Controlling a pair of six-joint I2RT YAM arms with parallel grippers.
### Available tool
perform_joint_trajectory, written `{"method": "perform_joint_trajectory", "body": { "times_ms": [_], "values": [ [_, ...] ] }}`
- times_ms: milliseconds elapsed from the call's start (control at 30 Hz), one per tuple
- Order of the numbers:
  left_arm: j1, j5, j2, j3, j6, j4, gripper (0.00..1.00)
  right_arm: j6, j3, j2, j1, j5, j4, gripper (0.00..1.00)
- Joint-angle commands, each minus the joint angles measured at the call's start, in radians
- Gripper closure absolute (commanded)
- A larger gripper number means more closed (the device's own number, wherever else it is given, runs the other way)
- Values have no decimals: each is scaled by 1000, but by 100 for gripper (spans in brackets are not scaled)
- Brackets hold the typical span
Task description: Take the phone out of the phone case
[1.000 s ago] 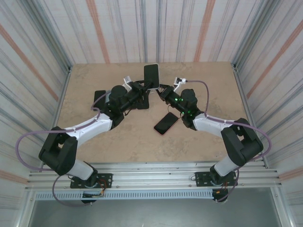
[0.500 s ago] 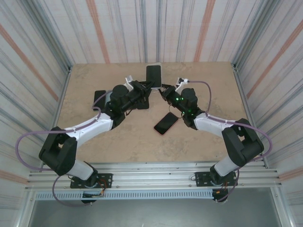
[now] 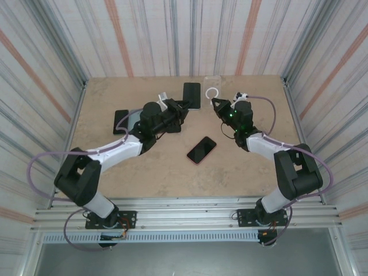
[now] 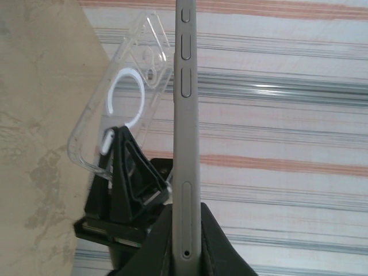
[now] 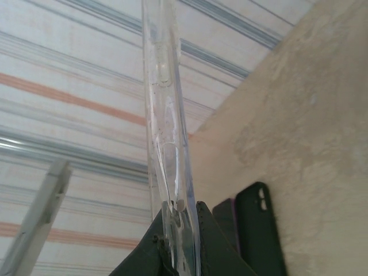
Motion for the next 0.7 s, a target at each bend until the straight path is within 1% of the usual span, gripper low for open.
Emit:
{"method": "perform_joint_trajectory", "body": {
  "times_ms": [0, 167, 433, 667],
  "values": [
    [12, 14, 80, 44, 54, 69, 91, -68, -6, -46, -37, -55, -77, 100],
    [22, 31, 243, 94, 38, 139, 93, -83, -47, -64, -81, -97, -109, 100],
    [33, 7, 402, 163, 74, 89, 93, -85, -103, -58, -115, -129, -100, 100],
    [41, 10, 492, 235, 94, 43, 93, -56, -125, -1, -120, -161, -35, 100]
  ]
}}
